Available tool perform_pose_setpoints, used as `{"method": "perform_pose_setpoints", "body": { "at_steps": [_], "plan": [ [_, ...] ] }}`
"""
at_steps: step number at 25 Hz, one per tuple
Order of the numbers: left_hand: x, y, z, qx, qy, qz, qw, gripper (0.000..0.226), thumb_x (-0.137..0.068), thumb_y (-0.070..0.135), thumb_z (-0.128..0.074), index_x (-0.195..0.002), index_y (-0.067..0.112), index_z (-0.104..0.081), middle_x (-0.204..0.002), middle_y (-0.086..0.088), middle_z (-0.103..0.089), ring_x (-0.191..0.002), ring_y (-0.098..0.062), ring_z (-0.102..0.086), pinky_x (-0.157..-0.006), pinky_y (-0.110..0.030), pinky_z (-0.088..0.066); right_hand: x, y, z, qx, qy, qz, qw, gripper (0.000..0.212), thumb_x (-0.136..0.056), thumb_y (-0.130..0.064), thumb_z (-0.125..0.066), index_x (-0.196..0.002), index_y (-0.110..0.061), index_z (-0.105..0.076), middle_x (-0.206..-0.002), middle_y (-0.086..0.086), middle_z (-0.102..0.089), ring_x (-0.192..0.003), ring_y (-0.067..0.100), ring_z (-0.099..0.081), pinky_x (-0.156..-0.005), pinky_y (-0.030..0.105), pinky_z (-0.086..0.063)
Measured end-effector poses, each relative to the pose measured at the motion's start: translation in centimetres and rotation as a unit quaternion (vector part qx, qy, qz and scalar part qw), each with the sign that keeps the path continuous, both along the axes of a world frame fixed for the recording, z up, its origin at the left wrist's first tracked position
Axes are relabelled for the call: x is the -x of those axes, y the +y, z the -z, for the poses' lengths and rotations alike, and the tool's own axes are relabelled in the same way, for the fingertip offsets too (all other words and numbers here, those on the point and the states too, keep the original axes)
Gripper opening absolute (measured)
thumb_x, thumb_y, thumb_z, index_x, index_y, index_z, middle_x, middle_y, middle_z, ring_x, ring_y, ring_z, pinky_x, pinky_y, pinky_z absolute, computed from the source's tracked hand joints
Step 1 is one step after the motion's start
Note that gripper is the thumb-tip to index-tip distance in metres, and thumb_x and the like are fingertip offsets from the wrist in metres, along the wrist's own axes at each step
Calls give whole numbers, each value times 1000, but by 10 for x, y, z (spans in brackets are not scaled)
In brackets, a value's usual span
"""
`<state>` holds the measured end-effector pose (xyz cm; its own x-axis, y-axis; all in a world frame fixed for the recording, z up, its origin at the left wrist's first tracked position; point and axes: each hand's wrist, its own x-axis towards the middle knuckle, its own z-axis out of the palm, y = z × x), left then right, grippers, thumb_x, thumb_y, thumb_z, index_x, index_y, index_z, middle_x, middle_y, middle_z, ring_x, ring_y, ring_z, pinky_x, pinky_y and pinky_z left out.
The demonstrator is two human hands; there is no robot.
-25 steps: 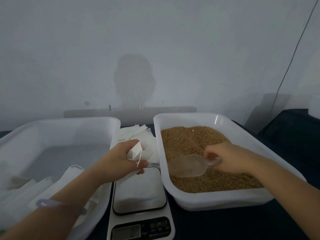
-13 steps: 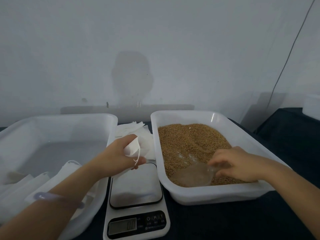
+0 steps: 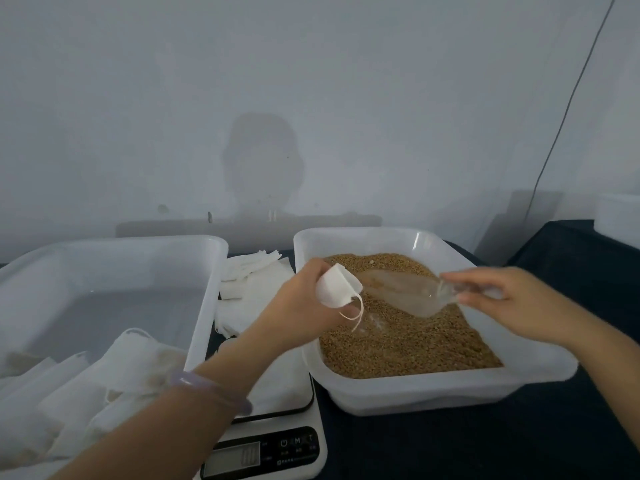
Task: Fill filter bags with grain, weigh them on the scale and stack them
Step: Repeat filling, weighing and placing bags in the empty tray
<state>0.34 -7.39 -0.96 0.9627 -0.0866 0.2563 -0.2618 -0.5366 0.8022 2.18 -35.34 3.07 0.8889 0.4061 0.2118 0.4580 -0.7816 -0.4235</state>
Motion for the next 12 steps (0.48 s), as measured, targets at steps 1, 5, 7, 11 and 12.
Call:
{"method": "perform_pose_setpoints", "body": {
  "at_steps": [1,5,7,11,12],
  "plan": [
    [-3,-4,4,-5,-1,-7,1000,43,-68,33,-75,-96,33,-42,-95,11,-58,-84,-5,-59,-64,-21,-49,1,-4,-11,-10,-13,3,1000,36,-88,-21,-59,-109,-50,-51,-99,-33,-55,-91,-16,-53,-84,16,-41],
    [-7,-13,8,24,-10,-26,999,48,-67,33,-77,-101,29,-43,-96,11,-53,-85,-12,-59,-62,-23,-50,5,-13,-42,-18,-22,-12,1000,33,-86,-26,-62,-109,-50,-59,-104,-28,-63,-99,-14,-55,-85,17,-40],
    [-7,-14,8,30,-7,-16,999,49,-66,38,-77,-101,29,-44,-97,11,-53,-85,-10,-58,-61,-19,-48,5,-9,-47,10,-32,-17,999,33,-86,-26,-63,-110,-48,-60,-106,-24,-65,-101,-8,-57,-93,25,-42],
    [-5,-16,8,-3,3,4,1000,49,-64,42,-79,-96,34,-42,-95,15,-52,-81,-2,-54,-52,-6,-42,3,4,-54,84,-71,-61,992,36,-86,-27,-63,-107,-55,-54,-102,-27,-61,-96,-17,-51,-94,21,-35],
    [-5,-17,9,-9,6,4,1000,48,-64,41,-80,-94,36,-42,-94,16,-52,-80,-2,-53,-51,-5,-40,3,7,-56,104,-80,-68,989,36,-87,-29,-62,-104,-58,-49,-102,-28,-59,-95,-18,-49,-97,19,-29]
  ]
}}
